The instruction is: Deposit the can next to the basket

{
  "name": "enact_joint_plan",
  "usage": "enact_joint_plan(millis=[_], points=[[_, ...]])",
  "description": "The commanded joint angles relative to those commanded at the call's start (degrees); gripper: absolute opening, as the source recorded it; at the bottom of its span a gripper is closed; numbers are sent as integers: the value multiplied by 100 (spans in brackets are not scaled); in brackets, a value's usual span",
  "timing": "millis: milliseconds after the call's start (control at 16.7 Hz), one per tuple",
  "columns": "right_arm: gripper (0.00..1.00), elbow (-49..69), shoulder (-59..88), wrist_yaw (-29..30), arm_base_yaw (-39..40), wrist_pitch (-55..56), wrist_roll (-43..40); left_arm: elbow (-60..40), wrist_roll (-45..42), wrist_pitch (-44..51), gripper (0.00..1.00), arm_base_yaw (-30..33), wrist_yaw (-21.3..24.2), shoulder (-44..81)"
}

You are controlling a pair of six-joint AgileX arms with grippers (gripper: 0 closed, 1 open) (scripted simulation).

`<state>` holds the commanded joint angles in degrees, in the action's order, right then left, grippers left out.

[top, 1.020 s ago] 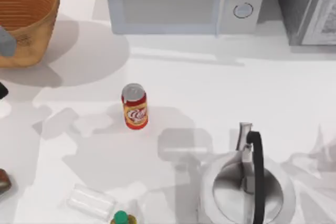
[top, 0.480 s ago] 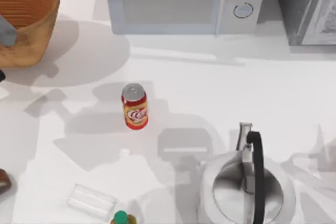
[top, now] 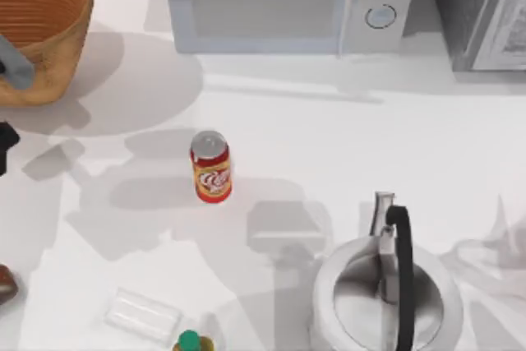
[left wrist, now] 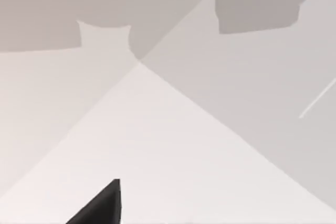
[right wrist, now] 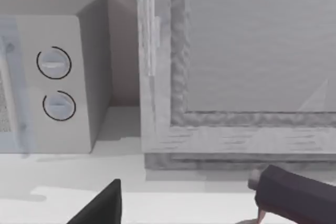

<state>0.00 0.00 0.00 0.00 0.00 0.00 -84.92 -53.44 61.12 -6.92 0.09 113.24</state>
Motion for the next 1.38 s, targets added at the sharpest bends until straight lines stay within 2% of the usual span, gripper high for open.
enact_joint_plan(millis=[180, 420, 1200, 1380], points=[[100, 0, 0, 0, 0, 0, 0, 318, -12, -378, 100, -10, 1, 103], [100, 0, 0, 0, 0, 0, 0, 326, -12, -388, 100, -11, 1, 106], [100, 0, 0, 0, 0, 0, 0, 326, -12, -388, 2, -11, 1, 106], [100, 0, 0, 0, 0, 0, 0, 326, -12, -388, 0, -11, 1, 106]])
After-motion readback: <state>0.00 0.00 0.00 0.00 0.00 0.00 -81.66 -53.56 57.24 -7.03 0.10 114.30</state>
